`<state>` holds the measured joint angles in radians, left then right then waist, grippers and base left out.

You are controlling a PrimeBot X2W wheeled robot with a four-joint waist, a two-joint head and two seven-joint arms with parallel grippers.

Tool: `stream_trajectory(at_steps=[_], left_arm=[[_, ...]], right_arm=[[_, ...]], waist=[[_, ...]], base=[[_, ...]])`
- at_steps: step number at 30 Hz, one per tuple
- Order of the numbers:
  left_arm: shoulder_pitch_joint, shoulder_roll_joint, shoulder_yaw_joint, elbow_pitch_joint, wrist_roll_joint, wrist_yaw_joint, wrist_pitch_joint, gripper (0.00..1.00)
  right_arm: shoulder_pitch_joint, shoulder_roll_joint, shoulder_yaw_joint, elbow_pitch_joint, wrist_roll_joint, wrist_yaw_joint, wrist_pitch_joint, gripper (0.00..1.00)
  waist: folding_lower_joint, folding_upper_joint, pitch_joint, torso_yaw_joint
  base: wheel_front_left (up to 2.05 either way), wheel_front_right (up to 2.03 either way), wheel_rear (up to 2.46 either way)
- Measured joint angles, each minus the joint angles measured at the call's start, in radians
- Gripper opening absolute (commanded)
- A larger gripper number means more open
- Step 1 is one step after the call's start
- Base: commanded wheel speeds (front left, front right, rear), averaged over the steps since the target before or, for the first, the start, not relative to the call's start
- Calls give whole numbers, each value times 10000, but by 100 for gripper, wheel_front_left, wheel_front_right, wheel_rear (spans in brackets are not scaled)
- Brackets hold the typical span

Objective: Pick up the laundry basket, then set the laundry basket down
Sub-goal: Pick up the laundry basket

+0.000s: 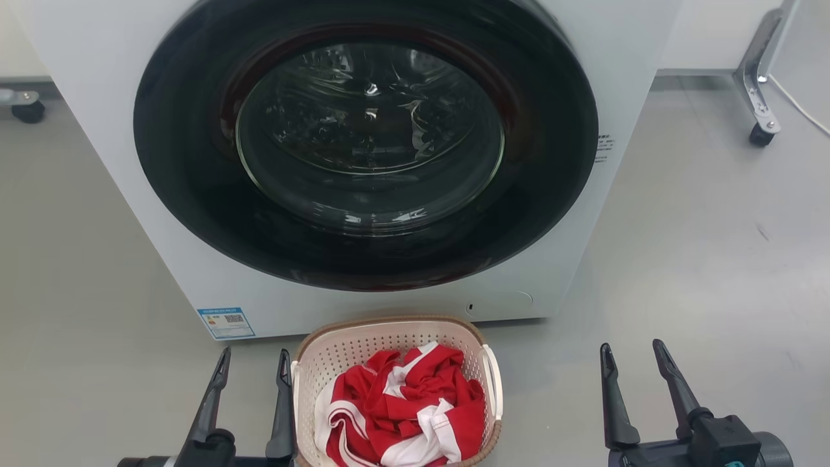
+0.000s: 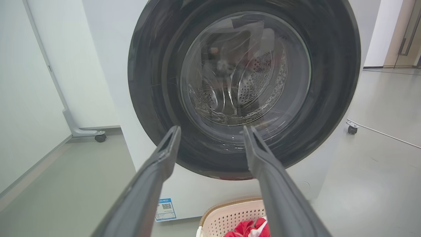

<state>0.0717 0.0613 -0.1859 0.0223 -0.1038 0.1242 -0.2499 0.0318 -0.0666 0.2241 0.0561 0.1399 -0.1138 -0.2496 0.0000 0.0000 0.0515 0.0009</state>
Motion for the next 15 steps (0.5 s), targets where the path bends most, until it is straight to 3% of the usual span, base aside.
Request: stream_trajectory(at_steps=[8,15], left_arm=[[-180,-15,71,-12,-6,0,0,100],[-1270,-46,65,370,-48,-10,-2,100]], right_arm=[[-528,12,-96,4,2,188,-2,100],[-1547,10,-382,474,127,351,-48,100]], waist=[[0,0,661,3],[1,1,1536,64]], base=[[0,0,0],[0,0,0]])
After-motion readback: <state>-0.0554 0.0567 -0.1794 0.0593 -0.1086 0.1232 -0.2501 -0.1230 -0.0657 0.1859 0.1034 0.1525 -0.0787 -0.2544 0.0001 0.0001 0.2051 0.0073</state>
